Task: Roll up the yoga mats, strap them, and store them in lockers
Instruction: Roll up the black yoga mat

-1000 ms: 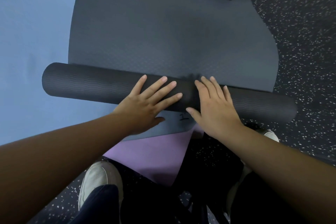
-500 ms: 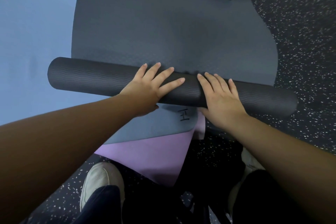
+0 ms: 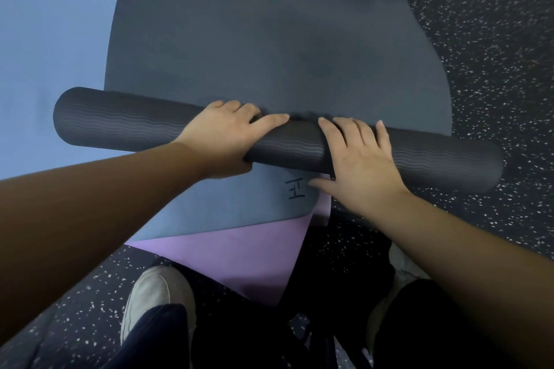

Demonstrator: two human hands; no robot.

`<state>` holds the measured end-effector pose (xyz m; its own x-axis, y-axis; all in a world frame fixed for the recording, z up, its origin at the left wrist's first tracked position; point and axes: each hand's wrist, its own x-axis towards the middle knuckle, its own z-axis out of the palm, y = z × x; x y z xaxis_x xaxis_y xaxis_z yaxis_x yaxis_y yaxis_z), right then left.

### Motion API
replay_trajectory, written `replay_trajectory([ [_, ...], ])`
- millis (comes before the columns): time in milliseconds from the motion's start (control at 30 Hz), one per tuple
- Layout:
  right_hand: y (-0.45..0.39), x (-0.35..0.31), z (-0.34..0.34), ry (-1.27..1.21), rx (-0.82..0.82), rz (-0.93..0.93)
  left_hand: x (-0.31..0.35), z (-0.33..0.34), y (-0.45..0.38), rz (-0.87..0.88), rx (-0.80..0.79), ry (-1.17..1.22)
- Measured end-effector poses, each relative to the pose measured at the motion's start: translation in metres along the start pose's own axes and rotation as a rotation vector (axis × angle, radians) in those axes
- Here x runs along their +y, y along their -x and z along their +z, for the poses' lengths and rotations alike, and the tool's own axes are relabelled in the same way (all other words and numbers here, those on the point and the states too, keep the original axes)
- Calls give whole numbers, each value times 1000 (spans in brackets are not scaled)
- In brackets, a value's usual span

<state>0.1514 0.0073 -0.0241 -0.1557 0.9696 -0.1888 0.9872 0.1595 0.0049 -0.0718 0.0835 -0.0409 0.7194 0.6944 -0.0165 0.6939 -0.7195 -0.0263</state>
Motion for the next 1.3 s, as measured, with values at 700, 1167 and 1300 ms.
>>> replay_trajectory([
  [700,13,-24,-22,-62,-533,-277,32,-9,59,17,-289,298],
  [1167,16,-11,-8,-179,-374,-260,25,18,62,55,-130,211],
  [1300,10,-6,-11,-168,-347,-217,24,21,61,59,-27,199],
])
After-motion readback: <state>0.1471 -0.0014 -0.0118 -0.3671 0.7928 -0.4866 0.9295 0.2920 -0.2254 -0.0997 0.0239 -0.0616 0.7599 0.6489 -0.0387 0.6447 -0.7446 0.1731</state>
